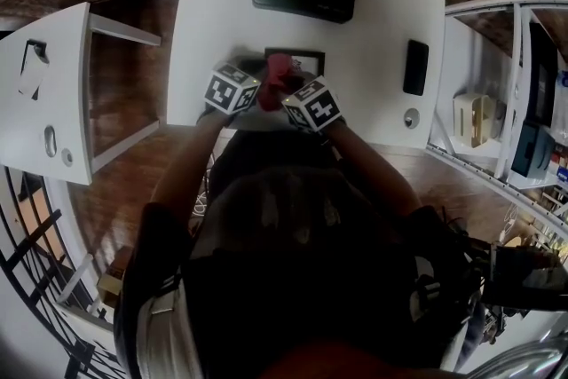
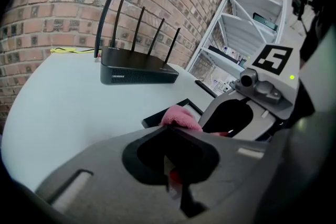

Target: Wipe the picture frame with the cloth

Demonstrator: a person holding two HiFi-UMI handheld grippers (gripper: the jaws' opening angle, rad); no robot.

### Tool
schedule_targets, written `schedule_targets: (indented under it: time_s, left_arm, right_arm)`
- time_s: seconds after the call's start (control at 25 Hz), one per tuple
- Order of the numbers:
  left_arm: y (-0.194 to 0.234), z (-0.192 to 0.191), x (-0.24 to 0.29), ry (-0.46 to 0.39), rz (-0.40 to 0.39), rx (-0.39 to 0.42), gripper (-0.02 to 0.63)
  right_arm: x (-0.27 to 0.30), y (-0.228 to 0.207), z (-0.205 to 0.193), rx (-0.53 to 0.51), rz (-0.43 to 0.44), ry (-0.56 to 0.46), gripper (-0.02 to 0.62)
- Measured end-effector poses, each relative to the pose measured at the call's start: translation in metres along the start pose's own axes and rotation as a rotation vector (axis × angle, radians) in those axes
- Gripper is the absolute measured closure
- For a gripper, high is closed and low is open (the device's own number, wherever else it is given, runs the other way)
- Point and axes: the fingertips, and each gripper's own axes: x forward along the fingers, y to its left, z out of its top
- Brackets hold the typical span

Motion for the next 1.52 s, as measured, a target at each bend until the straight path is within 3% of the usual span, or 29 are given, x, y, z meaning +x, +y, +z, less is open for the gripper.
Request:
schedule_targets:
  time_s: [0.24, 0.6, 1.0, 1.52]
  left_arm:
    - [0.001, 0.0, 0.0, 0.002, 0.0, -0.049, 0.604]
    - [0.003, 0.0, 0.0, -0.005, 0.019, -0.053, 0.604]
    - [0.003, -0.001, 0.0, 0.005, 0.039, -0.047, 0.604]
    - [0.004, 0.0, 0.001, 0.011, 0.052, -0.059, 0.604]
  right_arm:
    - [-0.003, 0.0, 0.001, 0.018, 0.001, -0.017, 0.506]
    - [-0.016, -0.014, -0.006, 0.065, -0.044, -0.028, 0.505]
    - [-0.049, -0.052, -0.034, 0.139, -0.145, -0.066, 0.505]
    - [-0.069, -0.062, -0.042, 0.213, -0.146, -0.152, 0.505]
